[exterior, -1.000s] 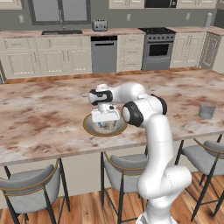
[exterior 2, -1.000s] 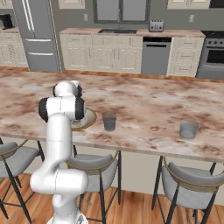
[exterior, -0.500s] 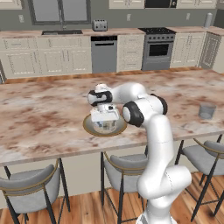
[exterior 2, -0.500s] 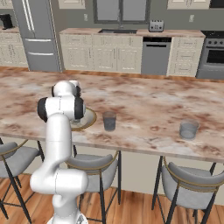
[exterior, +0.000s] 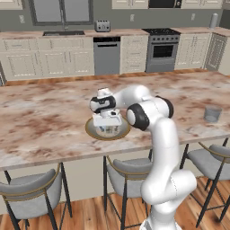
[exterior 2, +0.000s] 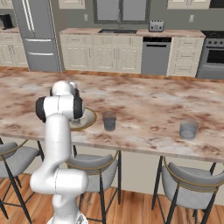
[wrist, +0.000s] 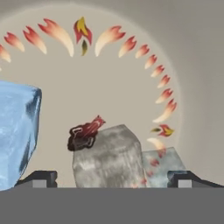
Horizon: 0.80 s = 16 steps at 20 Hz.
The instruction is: There are four ice cubes in the ice bowl. Place two ice cubes in each glass of water.
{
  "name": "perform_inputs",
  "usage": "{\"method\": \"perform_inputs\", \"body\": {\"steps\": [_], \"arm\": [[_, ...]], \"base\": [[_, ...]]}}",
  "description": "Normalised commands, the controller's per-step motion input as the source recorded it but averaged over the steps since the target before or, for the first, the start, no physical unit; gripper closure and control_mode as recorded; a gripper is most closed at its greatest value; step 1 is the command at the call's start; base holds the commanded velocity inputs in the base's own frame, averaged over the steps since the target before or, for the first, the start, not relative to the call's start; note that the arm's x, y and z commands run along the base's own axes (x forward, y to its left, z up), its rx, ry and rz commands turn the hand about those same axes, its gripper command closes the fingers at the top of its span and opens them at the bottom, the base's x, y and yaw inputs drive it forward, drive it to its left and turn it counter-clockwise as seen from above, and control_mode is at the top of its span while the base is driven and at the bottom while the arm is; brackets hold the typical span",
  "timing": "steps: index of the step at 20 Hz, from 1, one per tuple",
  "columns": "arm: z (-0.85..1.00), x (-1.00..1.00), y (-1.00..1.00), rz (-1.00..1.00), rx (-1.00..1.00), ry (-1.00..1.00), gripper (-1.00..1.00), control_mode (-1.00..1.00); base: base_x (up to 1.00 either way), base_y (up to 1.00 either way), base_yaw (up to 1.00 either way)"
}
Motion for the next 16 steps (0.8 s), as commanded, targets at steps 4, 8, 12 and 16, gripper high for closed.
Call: {"method": "perform_inputs", "body": {"steps": [4,8,12,16], "arm": [[0.0,0.0,-0.04,0.02,-0.02,-0.1,-1.0,-1.0],[0.0,0.0,-0.1,0.05,-0.02,-0.08,-1.0,-1.0],[-0.01,0.0,-0.09,0.09,0.0,-0.07,-1.0,-1.0],[-0.04,0.0,-0.04,0.1,0.0,-0.05,-1.0,-1.0]], "base": [[0.0,0.0,0.0],[0.0,0.0,0.0],[0.0,0.0,0.0],[0.0,0.0,0.0]]}}
